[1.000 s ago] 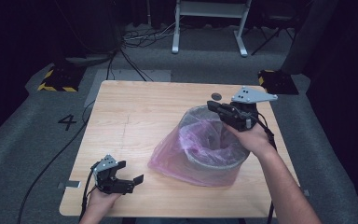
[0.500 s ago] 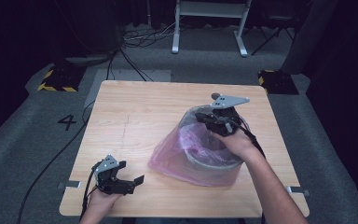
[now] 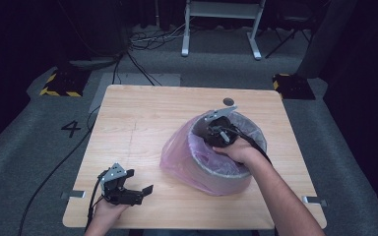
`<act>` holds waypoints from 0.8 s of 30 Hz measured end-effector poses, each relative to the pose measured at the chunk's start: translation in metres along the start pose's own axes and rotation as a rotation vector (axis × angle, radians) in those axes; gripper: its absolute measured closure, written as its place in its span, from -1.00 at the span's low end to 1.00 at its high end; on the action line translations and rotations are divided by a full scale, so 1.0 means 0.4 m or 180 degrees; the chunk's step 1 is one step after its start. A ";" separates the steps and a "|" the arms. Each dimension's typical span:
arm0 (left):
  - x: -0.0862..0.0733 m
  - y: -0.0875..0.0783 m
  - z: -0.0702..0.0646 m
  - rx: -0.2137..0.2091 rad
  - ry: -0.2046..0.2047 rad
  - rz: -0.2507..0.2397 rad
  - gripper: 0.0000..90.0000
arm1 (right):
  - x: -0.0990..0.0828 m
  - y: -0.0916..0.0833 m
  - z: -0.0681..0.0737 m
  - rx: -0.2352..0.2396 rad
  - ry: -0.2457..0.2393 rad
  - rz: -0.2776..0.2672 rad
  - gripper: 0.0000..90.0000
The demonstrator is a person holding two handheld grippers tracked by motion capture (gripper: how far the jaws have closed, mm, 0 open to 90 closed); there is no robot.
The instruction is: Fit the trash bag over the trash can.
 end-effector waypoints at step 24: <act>0.011 -0.011 0.010 0.0001 -0.0067 -0.0079 -1.00 | 0.036 -0.076 0.020 0.0068 0.0061 0.0230 0.86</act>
Point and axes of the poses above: each handheld gripper's, and its own axes: y roughly forward along the jaws, x roughly out of its top, z roughly to its left, the point moved 9 cm from there along y, roughly forward along the jaws, and after that the axes turned 13 degrees about x, right-handed, at the moved point
